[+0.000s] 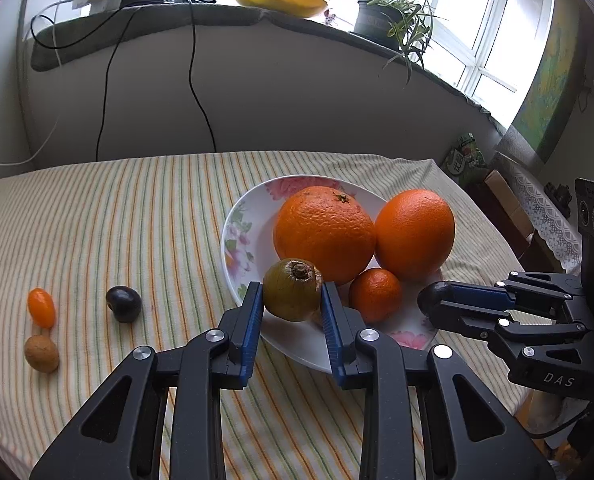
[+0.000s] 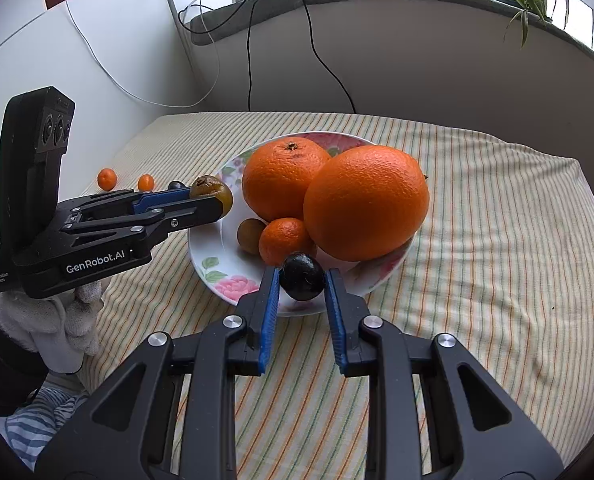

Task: Organize fruits
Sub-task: 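Carry both fruits onto the plate and open the left and right tools, then grasp the second dark plum with the right tool while the left tool grasps a kiwi, then lower the plum and kiwi onto the plate and open both tools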

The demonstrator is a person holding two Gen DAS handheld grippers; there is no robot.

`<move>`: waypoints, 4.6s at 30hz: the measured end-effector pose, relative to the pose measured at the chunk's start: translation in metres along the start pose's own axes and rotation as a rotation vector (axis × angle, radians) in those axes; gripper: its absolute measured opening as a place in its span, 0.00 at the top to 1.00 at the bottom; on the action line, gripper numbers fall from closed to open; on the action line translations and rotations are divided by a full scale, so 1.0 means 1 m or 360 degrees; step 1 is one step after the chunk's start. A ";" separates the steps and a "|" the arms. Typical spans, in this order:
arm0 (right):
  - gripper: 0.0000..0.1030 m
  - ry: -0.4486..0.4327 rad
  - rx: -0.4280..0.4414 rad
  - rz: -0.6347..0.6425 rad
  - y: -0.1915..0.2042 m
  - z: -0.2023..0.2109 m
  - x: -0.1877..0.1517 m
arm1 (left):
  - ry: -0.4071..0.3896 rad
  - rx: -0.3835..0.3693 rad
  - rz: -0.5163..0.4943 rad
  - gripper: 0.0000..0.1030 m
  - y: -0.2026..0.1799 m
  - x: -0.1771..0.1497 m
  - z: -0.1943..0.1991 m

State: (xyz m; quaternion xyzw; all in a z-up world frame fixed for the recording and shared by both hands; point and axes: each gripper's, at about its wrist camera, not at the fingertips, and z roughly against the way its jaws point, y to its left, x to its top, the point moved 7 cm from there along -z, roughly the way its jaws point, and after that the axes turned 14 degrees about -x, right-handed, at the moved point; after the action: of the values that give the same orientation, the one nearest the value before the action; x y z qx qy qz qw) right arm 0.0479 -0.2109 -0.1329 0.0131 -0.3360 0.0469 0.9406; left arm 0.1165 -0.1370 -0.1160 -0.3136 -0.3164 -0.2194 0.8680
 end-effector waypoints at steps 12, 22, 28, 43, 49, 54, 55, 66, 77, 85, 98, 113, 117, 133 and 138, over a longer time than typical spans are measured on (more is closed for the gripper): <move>0.76 0.0006 0.0005 0.0011 0.002 -0.002 -0.001 | 0.0000 0.0011 0.0010 0.72 0.000 0.001 0.001; 0.45 -0.0026 -0.0004 0.0038 0.004 0.002 0.000 | -0.0024 0.0022 0.0001 0.49 -0.002 0.002 0.005; 0.37 -0.0040 -0.0005 0.0051 0.007 0.008 -0.001 | -0.0043 0.0034 0.0016 0.49 0.004 -0.001 0.015; 0.34 -0.0102 0.0103 0.0166 0.050 0.019 0.018 | -0.0146 0.0214 0.0047 0.49 0.051 -0.019 0.081; 0.34 -0.0131 0.0163 0.0226 0.081 0.013 0.032 | -0.0161 0.0312 0.0103 0.49 0.084 -0.033 0.107; 0.34 -0.0119 0.0208 0.0303 0.109 0.003 0.044 | -0.0163 0.0351 0.0162 0.50 0.104 -0.046 0.118; 0.34 -0.0113 0.0216 0.0318 0.114 0.000 0.046 | -0.0163 0.0354 0.0172 0.52 0.107 -0.048 0.119; 0.46 0.0001 0.0273 0.0431 0.159 -0.041 0.068 | -0.0142 0.0311 0.0217 0.61 0.120 -0.052 0.109; 0.60 0.0137 0.0147 0.0528 0.185 -0.092 0.070 | -0.0088 0.0291 0.0236 0.65 0.129 -0.051 0.096; 0.63 0.0154 0.0086 0.0602 0.192 -0.103 0.071 | -0.0027 0.0293 0.0251 0.69 0.136 -0.051 0.084; 0.76 0.0175 0.0062 0.0617 0.192 -0.114 0.067 | -0.0021 0.0305 0.0231 0.78 0.133 -0.049 0.075; 0.77 0.0106 0.0116 0.0561 0.184 -0.092 0.074 | -0.0068 0.0296 0.0240 0.79 0.131 -0.049 0.087; 0.77 0.0055 0.0137 0.0541 0.175 -0.075 0.078 | -0.0085 0.0278 0.0230 0.79 0.123 -0.045 0.090; 0.77 -0.0055 0.0059 0.0363 0.087 -0.028 0.108 | -0.0118 0.0116 0.0093 0.79 0.062 -0.015 0.066; 0.77 -0.0056 -0.0008 0.0305 0.054 -0.024 0.112 | -0.0112 0.0065 0.0070 0.79 0.048 -0.003 0.050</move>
State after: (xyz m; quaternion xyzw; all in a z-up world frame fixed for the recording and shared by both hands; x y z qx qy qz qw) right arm 0.1442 -0.1470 -0.0807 -0.0208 -0.3524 0.1356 0.9258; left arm 0.1214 -0.0685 -0.1076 -0.3102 -0.3442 -0.1824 0.8672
